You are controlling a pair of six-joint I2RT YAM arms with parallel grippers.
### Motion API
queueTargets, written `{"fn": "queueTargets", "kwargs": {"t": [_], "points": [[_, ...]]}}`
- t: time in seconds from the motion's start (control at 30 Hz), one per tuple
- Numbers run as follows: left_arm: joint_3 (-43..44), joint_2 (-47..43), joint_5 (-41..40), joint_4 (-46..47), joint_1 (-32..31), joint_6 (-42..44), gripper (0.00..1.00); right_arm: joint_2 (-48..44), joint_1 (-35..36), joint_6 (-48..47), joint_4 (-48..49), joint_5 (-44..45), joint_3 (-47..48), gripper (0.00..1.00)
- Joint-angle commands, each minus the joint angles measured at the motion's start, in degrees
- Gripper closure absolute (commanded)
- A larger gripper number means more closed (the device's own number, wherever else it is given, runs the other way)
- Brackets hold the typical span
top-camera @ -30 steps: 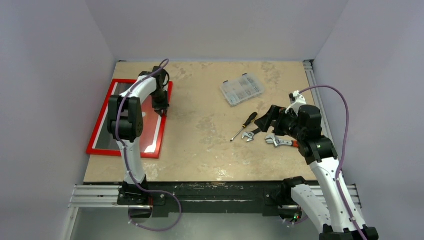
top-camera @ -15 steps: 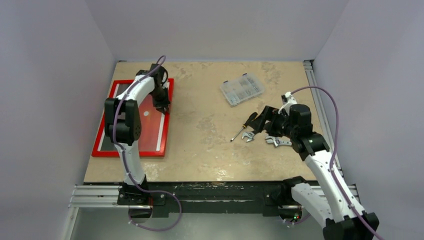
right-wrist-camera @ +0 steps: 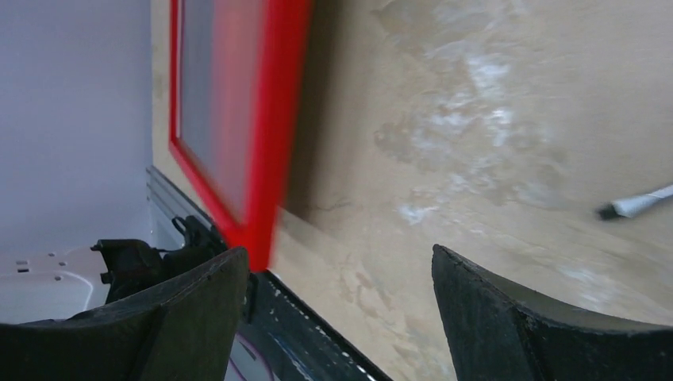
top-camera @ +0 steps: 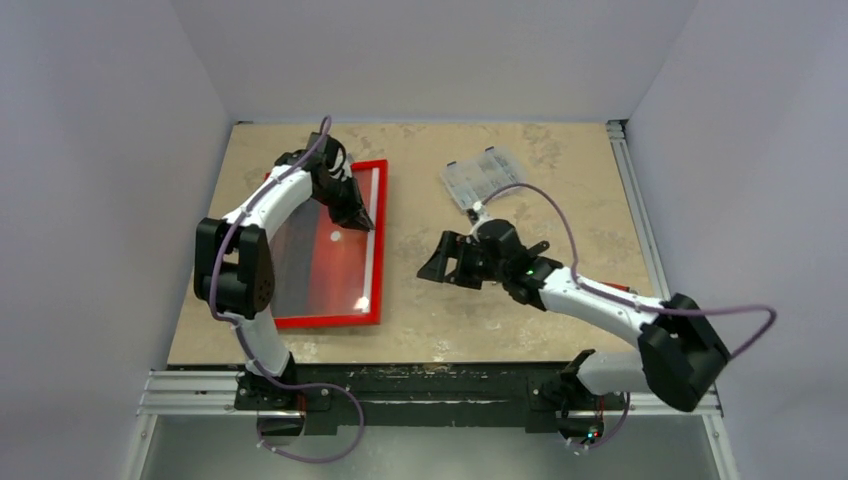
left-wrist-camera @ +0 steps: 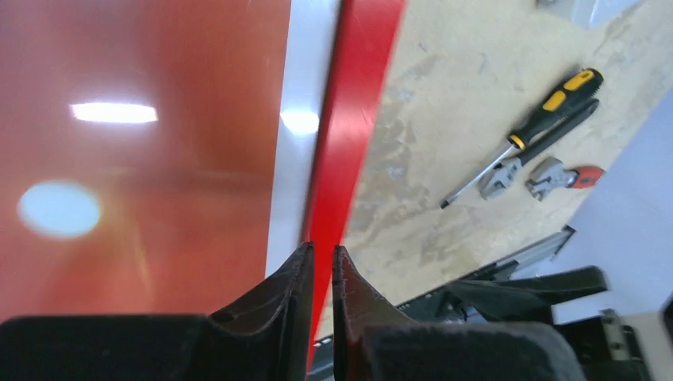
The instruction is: Take the photo out of the frame
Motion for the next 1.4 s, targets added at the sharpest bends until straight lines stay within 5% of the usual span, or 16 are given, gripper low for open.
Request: {"fn": "queueTargets", "kwargs": {"t": [0.0,0.2,0.43,0.6,0.73,0.97,1.27,1.37], "points": [[-1.4,-5.1,8.6,4.7,-1.8,-5.3,1.00,9.4,6.0,6.6,16.0,3.8,6.7,0.19],[-3.3,-7.6,9.1,5.6,-3.5,-4.9,1.00,17.6,8.4,8.4,24.2,2.6,10.0,0.26],[-2.1,-9.1,4.8,4.0,-3.3,-2.9,1.00,21.9,9.6,5.0,-0.8,20.6,16.8,0.26],[-3.3,-15.3,0.3,5.3,-3.2,-0.7,0.64,27.8,15.8,5.5,-10.6,32.1,23.3,0.26],[-4.7,-19.5,-2.0,6.7,-3.3,0.7,0.42,29.9,16.6,5.9,-10.9,33.8,24.1,0.38],[-6.0,-21.7,-1.2,8.7,-3.4,0.8,0.37,32.6,16.6,4.1,-4.6,30.9,22.7,0.54],[-7.8,-25.6,-1.1,10.9,-4.6,1.5,0.29,35.6,16.6,4.1,-3.1,29.7,23.6,0.56],[-8.6,-28.7,-3.8,10.8,-6.4,2.6,0.28,36.0,16.6,4.6,-2.1,28.7,23.4,0.64]]}}
